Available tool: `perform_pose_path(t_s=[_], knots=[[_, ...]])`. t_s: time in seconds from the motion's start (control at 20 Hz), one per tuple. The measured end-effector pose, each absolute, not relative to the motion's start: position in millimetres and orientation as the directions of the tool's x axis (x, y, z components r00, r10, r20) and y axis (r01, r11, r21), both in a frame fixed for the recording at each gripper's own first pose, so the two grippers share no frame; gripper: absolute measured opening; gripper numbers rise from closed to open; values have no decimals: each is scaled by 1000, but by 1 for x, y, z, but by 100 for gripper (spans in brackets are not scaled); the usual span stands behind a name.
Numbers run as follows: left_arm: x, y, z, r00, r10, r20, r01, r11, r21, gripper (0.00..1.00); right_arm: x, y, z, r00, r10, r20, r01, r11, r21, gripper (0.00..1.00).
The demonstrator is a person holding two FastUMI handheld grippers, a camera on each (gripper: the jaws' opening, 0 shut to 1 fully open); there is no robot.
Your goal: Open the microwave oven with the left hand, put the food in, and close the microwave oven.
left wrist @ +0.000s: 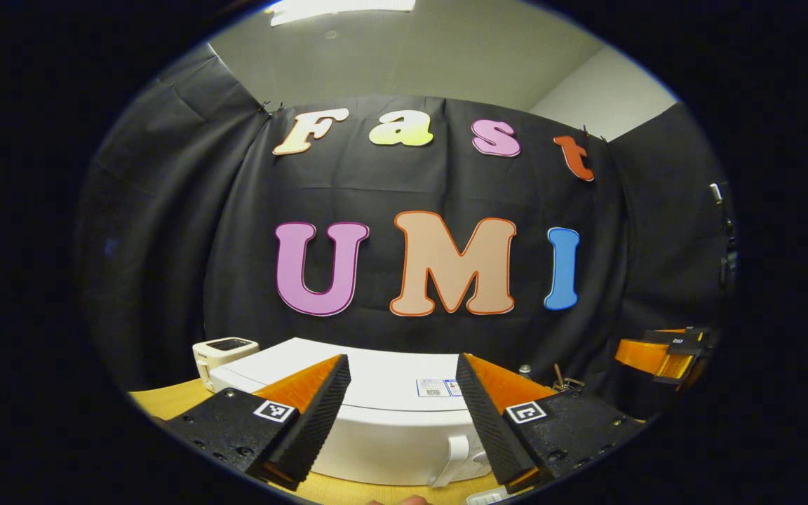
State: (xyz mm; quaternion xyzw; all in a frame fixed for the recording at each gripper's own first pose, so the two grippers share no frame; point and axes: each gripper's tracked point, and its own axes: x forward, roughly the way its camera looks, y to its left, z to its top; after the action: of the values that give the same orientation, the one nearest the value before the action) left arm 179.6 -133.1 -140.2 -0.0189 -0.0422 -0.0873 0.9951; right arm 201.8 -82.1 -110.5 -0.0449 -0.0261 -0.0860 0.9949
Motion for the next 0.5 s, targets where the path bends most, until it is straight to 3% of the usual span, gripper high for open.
perform_pose_path(t_s=[0.05, 0.1, 0.4, 0.45, 0.5], knots=[[177, -131, -142, 982, -171, 78, 174, 984, -25, 96, 202, -82, -111, 983, -175, 62, 180, 979, -91, 91], [179, -128, -145, 984, -166, 67, 168, 986, -17, 96, 204, -81, -112, 982, -179, 61, 185, 978, -101, 99], [190, -105, -152, 989, -141, 36, 143, 988, -55, 96, 215, -75, -124, 981, -191, 27, 193, 971, -138, 99], [191, -98, -151, 992, -125, 35, 127, 990, -63, 94, 218, -74, -127, 982, -188, 17, 189, 972, -137, 91], [192, -92, -151, 994, -103, 35, 105, 993, -54, 96, 220, -74, -131, 982, -187, 7, 186, 973, -140, 91]])
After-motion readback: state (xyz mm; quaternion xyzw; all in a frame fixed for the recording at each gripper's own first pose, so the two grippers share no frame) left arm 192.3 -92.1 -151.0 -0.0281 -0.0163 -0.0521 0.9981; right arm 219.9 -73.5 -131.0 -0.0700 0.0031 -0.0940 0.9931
